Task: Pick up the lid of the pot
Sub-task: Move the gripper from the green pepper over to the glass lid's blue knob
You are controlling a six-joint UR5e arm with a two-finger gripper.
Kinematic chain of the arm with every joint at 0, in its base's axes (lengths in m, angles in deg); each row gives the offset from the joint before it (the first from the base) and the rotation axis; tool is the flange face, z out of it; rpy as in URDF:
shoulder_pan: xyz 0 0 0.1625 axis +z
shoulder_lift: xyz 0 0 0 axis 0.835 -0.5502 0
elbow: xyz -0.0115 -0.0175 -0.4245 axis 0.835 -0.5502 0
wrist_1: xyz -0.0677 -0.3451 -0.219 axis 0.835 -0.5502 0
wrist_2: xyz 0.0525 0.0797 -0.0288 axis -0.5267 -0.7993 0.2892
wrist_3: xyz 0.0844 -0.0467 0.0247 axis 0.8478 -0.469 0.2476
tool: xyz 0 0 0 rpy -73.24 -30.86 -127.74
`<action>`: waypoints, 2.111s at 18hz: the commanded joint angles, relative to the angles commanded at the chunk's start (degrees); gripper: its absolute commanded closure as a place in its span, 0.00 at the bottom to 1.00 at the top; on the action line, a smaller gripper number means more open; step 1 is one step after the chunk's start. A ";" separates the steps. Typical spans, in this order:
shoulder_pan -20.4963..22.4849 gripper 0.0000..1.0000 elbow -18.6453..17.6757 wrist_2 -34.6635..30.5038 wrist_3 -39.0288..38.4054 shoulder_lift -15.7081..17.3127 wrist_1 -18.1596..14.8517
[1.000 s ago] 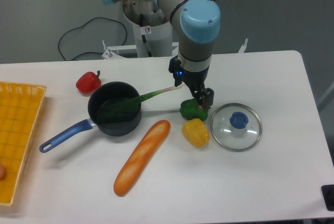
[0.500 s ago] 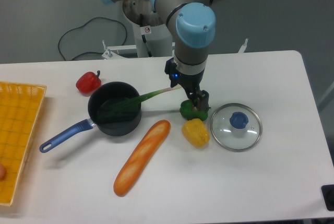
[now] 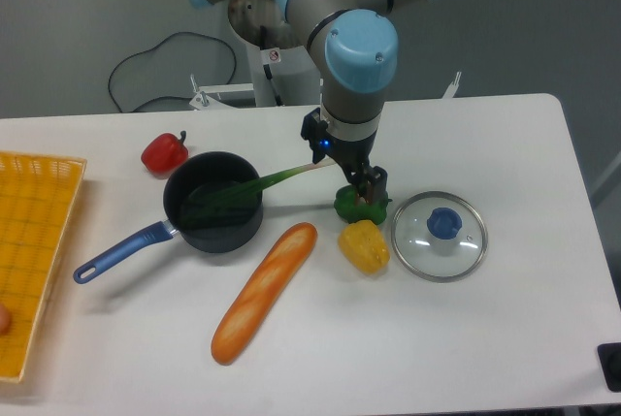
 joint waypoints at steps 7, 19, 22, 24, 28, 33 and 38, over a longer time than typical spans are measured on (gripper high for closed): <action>3.69 0.00 0.18 -0.44 1.58 -0.09 1.93; 4.40 0.00 -0.09 -0.53 3.34 0.00 2.29; 4.57 0.00 -0.09 -0.53 3.43 -0.09 2.29; 4.75 0.00 0.00 -0.62 3.60 -0.09 2.29; 5.54 0.00 0.70 -0.70 9.56 -1.84 2.37; 7.47 0.00 0.79 -1.75 12.47 -4.12 5.35; 10.46 0.00 1.14 -3.60 25.20 -8.86 10.10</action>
